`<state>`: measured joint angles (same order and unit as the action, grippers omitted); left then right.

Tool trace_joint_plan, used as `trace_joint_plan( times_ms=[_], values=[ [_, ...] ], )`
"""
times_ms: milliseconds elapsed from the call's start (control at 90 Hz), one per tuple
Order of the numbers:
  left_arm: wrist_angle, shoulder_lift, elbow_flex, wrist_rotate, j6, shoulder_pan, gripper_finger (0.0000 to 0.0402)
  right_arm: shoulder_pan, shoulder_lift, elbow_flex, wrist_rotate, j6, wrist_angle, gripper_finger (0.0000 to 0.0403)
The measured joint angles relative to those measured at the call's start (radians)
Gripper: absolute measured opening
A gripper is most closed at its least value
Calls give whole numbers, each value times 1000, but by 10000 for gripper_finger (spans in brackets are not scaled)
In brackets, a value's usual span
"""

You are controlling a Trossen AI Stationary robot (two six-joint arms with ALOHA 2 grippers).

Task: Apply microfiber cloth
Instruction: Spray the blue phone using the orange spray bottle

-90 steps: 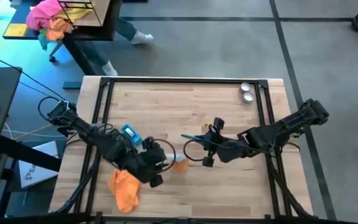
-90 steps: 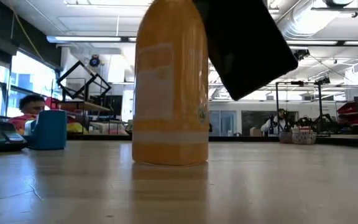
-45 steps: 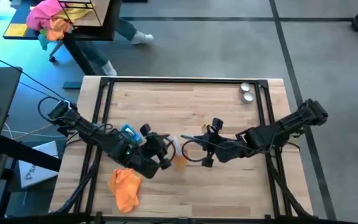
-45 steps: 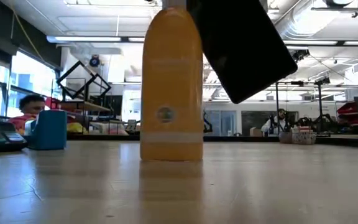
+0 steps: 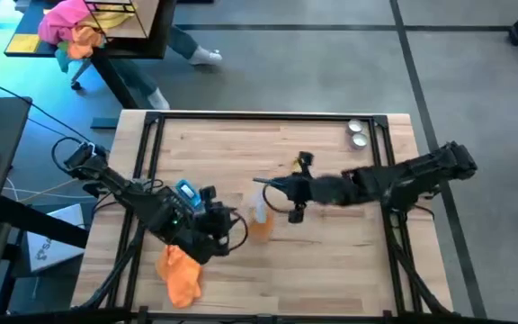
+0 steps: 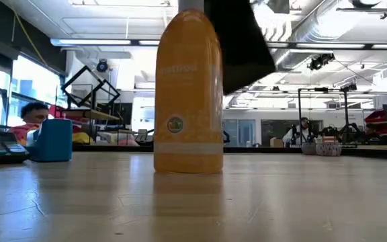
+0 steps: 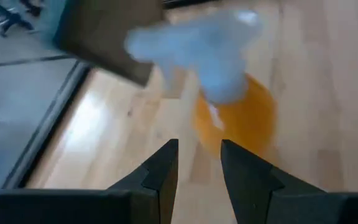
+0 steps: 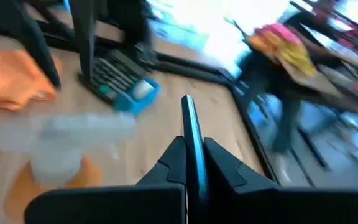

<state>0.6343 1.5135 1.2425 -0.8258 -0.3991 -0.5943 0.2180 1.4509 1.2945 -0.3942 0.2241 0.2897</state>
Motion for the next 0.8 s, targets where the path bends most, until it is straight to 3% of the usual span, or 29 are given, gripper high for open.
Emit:
trace_joint_plan(
  times_ms=[111, 289, 444, 667, 800],
  values=[
    [-228, -13, -143, 25, -3, -1, 108, -78, 2, 0, 188, 42, -29, 0],
    [-494, -10, -284, 31, 74, 28, 141, -145, 4, 0, 252, 65, -33, 0],
    [-569, -11, -300, 42, 113, 86, 190, -193, 4, 0, 306, 69, -31, 0],
    [-614, -11, -299, 230, 151, 203, 250, -282, 4, 0, 481, 68, -32, 0],
    [-623, -26, -300, 290, 199, 215, 269, -311, 4, 0, 503, 65, -31, 0]
  ],
)
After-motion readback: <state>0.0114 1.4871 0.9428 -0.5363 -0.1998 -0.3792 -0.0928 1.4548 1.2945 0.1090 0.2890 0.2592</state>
